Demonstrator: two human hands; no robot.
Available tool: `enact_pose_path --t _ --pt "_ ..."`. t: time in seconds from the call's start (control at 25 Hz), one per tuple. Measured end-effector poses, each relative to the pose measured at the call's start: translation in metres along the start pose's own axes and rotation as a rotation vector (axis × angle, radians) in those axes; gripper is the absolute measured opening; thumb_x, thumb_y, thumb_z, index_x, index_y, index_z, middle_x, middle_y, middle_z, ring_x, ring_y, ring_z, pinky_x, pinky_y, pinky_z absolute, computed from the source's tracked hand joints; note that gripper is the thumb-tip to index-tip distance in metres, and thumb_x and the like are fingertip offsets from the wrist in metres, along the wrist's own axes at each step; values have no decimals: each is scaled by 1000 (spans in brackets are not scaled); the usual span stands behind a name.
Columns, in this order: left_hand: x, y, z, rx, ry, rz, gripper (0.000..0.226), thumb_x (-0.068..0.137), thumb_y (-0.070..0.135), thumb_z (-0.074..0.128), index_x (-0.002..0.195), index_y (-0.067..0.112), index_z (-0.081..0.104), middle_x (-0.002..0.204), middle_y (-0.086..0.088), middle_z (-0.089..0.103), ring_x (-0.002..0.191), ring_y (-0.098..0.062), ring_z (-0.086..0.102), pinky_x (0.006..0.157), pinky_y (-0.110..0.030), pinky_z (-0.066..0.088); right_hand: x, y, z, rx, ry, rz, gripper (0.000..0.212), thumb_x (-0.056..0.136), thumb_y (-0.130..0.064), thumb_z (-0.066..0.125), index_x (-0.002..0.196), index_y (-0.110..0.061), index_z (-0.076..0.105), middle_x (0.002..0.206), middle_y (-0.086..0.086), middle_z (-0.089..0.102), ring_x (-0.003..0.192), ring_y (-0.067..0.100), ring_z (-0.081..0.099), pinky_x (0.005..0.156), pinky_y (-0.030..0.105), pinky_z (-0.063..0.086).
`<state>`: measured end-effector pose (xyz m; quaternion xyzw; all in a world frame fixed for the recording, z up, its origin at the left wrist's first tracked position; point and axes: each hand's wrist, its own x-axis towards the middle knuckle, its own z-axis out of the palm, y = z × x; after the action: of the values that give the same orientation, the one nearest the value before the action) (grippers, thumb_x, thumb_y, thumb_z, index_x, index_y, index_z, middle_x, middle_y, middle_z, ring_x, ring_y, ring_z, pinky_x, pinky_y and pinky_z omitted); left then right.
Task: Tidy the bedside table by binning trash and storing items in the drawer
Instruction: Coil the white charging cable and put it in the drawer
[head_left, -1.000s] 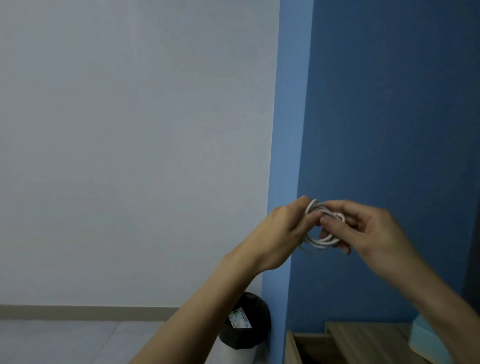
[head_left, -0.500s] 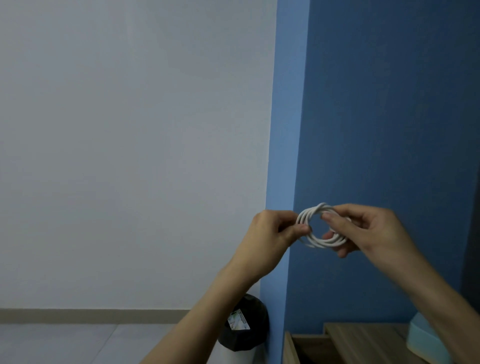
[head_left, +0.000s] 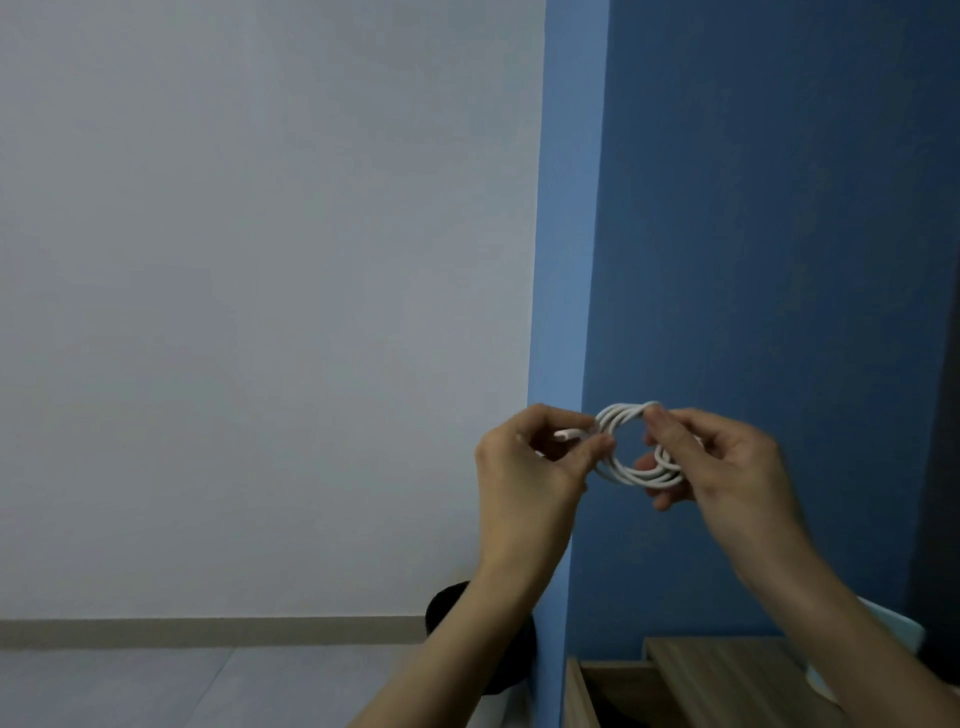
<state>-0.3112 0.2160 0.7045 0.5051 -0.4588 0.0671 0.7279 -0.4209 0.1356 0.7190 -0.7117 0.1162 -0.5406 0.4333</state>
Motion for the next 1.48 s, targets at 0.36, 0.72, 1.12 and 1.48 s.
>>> enact_pose_path --t 0.36,0.72,1.12,1.48 --pt "3 -1 -2 -274 -305 -114 30 81 33 57 101 18 73 83 0 53 73 -5 53 71 -19 47 -17 0 9 15 156 -107 19 86 -24 56 73 -17 67 63 5 65 39 9 56 38 16 44" --pt "11 8 0 -141 -289 -63 38 71 4 78 104 14 63 62 2 60 64 -17 63 68 -34 57 -18 -1 5 1 158 -124 15 82 -29 56 76 -24 69 72 4 67 44 14 59 39 19 47" --pt "12 -5 6 103 -9 148 22 71 -7 65 66 6 48 68 -12 62 58 -18 53 52 -36 49 -12 9 2 137 -86 -63 32 96 -10 39 109 -35 54 70 10 65 58 14 58 53 21 49" --pt "14 0 15 -81 -81 50 19 72 1 73 68 7 56 75 -16 67 75 -35 64 62 -44 54 -5 21 -2 235 -137 40 66 54 -73 65 96 -22 72 87 9 70 76 11 58 64 16 50"
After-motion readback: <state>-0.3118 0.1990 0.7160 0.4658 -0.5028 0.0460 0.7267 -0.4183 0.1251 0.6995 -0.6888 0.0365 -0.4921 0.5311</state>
